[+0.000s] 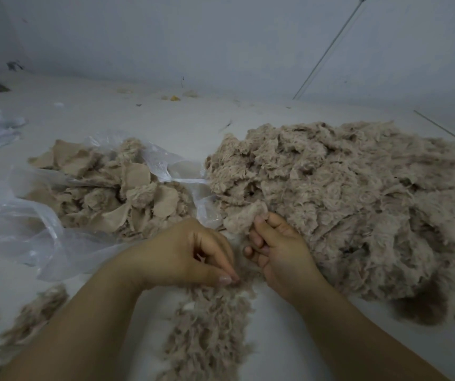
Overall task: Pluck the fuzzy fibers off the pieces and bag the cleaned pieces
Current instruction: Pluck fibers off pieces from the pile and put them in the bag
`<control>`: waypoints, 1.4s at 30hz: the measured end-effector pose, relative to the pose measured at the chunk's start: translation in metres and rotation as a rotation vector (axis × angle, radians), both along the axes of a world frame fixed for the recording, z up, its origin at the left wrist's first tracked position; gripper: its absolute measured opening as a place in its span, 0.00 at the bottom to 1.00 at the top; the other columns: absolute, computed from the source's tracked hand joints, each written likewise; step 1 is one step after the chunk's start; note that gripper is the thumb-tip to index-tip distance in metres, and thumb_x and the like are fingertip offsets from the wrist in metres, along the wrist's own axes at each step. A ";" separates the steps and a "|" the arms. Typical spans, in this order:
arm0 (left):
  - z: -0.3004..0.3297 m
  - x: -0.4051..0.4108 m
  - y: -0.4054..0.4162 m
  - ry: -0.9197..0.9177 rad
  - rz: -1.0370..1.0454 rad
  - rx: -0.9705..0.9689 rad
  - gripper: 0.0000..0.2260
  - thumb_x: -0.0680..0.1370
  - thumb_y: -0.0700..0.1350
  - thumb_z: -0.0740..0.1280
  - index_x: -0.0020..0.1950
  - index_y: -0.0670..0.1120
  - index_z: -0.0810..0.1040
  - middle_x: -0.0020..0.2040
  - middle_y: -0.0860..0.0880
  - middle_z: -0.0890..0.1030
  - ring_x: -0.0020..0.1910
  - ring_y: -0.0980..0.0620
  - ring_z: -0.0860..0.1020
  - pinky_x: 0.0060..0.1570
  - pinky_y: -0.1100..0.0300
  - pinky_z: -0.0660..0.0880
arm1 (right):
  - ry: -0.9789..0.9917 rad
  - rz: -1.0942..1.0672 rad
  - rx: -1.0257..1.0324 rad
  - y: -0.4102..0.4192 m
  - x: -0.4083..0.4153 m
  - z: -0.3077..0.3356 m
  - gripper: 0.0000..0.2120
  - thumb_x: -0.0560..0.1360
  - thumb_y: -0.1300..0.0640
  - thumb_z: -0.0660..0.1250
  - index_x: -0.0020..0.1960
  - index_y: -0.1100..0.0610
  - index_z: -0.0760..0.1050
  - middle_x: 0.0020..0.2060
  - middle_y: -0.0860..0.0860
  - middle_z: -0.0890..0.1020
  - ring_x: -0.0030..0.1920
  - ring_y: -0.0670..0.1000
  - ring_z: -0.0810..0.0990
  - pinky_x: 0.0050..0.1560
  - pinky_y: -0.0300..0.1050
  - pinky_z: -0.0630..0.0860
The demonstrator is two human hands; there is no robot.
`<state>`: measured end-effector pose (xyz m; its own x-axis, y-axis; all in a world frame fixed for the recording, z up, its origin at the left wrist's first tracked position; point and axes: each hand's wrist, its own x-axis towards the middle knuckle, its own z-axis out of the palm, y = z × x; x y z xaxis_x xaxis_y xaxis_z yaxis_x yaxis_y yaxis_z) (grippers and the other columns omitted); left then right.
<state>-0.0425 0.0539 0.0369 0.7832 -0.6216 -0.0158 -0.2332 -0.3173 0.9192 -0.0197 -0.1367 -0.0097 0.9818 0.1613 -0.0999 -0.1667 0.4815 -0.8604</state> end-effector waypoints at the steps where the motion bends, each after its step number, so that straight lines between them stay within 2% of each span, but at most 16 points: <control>1: 0.001 0.000 0.002 -0.020 -0.029 0.011 0.04 0.72 0.40 0.76 0.46 0.44 0.87 0.43 0.45 0.83 0.38 0.51 0.78 0.40 0.59 0.74 | -0.003 0.008 0.003 0.000 0.000 0.000 0.11 0.83 0.62 0.58 0.42 0.57 0.72 0.24 0.47 0.68 0.25 0.43 0.68 0.30 0.38 0.74; 3: 0.001 0.000 0.001 -0.039 0.030 0.004 0.03 0.73 0.42 0.75 0.41 0.44 0.87 0.42 0.46 0.80 0.37 0.53 0.76 0.40 0.60 0.72 | -0.010 0.023 0.016 0.000 0.000 0.000 0.11 0.82 0.65 0.57 0.43 0.58 0.72 0.24 0.48 0.68 0.25 0.43 0.67 0.30 0.38 0.73; 6: -0.009 0.005 -0.008 -0.043 0.356 -0.057 0.14 0.75 0.44 0.72 0.31 0.39 0.79 0.30 0.43 0.75 0.27 0.52 0.70 0.31 0.59 0.68 | -0.016 0.037 0.027 0.000 0.001 -0.001 0.11 0.82 0.68 0.56 0.44 0.60 0.74 0.23 0.48 0.68 0.24 0.43 0.67 0.29 0.38 0.72; 9: -0.011 0.009 -0.019 0.042 0.541 -0.197 0.09 0.73 0.46 0.74 0.43 0.41 0.78 0.30 0.49 0.76 0.25 0.52 0.71 0.25 0.61 0.66 | -0.016 0.046 -0.012 0.000 0.001 -0.002 0.16 0.79 0.71 0.56 0.44 0.60 0.81 0.22 0.49 0.68 0.24 0.44 0.67 0.28 0.38 0.72; 11: -0.012 0.008 -0.027 0.037 0.524 -0.211 0.14 0.68 0.47 0.77 0.49 0.43 0.81 0.34 0.50 0.79 0.28 0.51 0.74 0.25 0.60 0.70 | -0.015 0.048 -0.049 0.000 0.002 -0.002 0.22 0.78 0.71 0.55 0.40 0.56 0.84 0.23 0.50 0.69 0.24 0.45 0.68 0.28 0.38 0.73; 15: -0.016 0.006 -0.041 -0.223 0.652 -0.232 0.07 0.70 0.35 0.77 0.37 0.45 0.82 0.29 0.49 0.81 0.28 0.56 0.76 0.29 0.65 0.74 | -0.023 0.061 -0.073 0.000 0.003 -0.003 0.22 0.80 0.69 0.57 0.39 0.53 0.84 0.24 0.50 0.70 0.25 0.45 0.69 0.29 0.38 0.74; 18: -0.018 0.006 -0.040 -0.492 0.739 -0.153 0.10 0.70 0.33 0.74 0.35 0.48 0.82 0.31 0.52 0.80 0.27 0.59 0.75 0.29 0.67 0.72 | -0.022 0.061 -0.106 0.001 0.004 -0.003 0.09 0.82 0.62 0.60 0.50 0.58 0.79 0.26 0.48 0.72 0.26 0.43 0.71 0.31 0.39 0.75; 22: -0.017 0.003 -0.042 -0.756 0.615 0.092 0.06 0.70 0.38 0.72 0.36 0.47 0.81 0.29 0.53 0.77 0.30 0.56 0.74 0.29 0.65 0.72 | -0.052 0.072 -0.117 0.001 0.004 -0.004 0.14 0.77 0.49 0.65 0.36 0.53 0.79 0.27 0.50 0.72 0.28 0.46 0.71 0.32 0.40 0.75; 25: -0.017 0.004 -0.045 -0.966 0.604 0.285 0.05 0.72 0.44 0.66 0.37 0.48 0.81 0.30 0.55 0.76 0.29 0.55 0.74 0.28 0.60 0.72 | -0.052 0.099 -0.075 0.000 0.003 -0.001 0.18 0.71 0.42 0.65 0.41 0.57 0.79 0.25 0.50 0.71 0.25 0.45 0.70 0.31 0.40 0.75; 27: -0.019 0.004 -0.046 -1.043 0.567 0.332 0.08 0.73 0.47 0.63 0.38 0.48 0.81 0.31 0.54 0.77 0.30 0.54 0.75 0.29 0.63 0.70 | -0.074 0.123 -0.080 -0.001 0.002 0.000 0.17 0.70 0.43 0.66 0.36 0.56 0.78 0.24 0.49 0.70 0.24 0.44 0.69 0.31 0.40 0.75; 29: -0.021 0.004 -0.047 -1.021 0.499 0.324 0.07 0.73 0.46 0.66 0.38 0.50 0.82 0.31 0.58 0.76 0.31 0.60 0.73 0.30 0.66 0.68 | -0.084 0.136 -0.088 -0.001 0.001 0.000 0.16 0.72 0.47 0.67 0.29 0.54 0.76 0.23 0.49 0.69 0.25 0.45 0.69 0.30 0.39 0.74; 32: -0.021 0.006 -0.046 -0.834 0.449 0.228 0.06 0.74 0.43 0.70 0.41 0.54 0.84 0.30 0.66 0.73 0.33 0.67 0.72 0.34 0.74 0.66 | -0.043 0.116 -0.087 -0.001 0.003 -0.001 0.19 0.80 0.56 0.62 0.31 0.55 0.77 0.23 0.51 0.69 0.25 0.46 0.69 0.28 0.38 0.73; 35: -0.022 0.007 -0.043 -0.548 0.486 -0.050 0.09 0.75 0.42 0.70 0.42 0.56 0.85 0.33 0.60 0.82 0.31 0.58 0.79 0.34 0.61 0.77 | -0.027 0.102 -0.080 0.001 0.004 0.000 0.16 0.83 0.60 0.58 0.37 0.61 0.74 0.23 0.49 0.69 0.23 0.44 0.69 0.28 0.38 0.73; 37: -0.022 0.010 -0.038 -0.478 0.704 -0.204 0.09 0.76 0.41 0.71 0.42 0.56 0.82 0.29 0.55 0.79 0.26 0.55 0.74 0.28 0.59 0.73 | -0.025 0.105 -0.030 0.002 0.003 0.001 0.14 0.83 0.60 0.58 0.41 0.63 0.73 0.22 0.49 0.68 0.22 0.43 0.67 0.28 0.38 0.73; 40: -0.020 0.014 -0.030 -0.318 0.767 -0.173 0.12 0.72 0.43 0.76 0.54 0.52 0.81 0.36 0.54 0.75 0.30 0.55 0.71 0.32 0.63 0.71 | -0.007 0.106 0.027 0.001 0.002 0.002 0.15 0.83 0.59 0.57 0.44 0.64 0.77 0.23 0.49 0.67 0.21 0.43 0.66 0.28 0.38 0.74; 42: -0.020 0.015 -0.030 -0.200 0.693 -0.131 0.12 0.71 0.45 0.77 0.53 0.49 0.82 0.38 0.54 0.78 0.29 0.55 0.72 0.31 0.62 0.70 | 0.000 0.094 0.009 0.001 0.001 0.002 0.15 0.83 0.58 0.57 0.45 0.64 0.77 0.22 0.49 0.67 0.21 0.43 0.66 0.28 0.38 0.74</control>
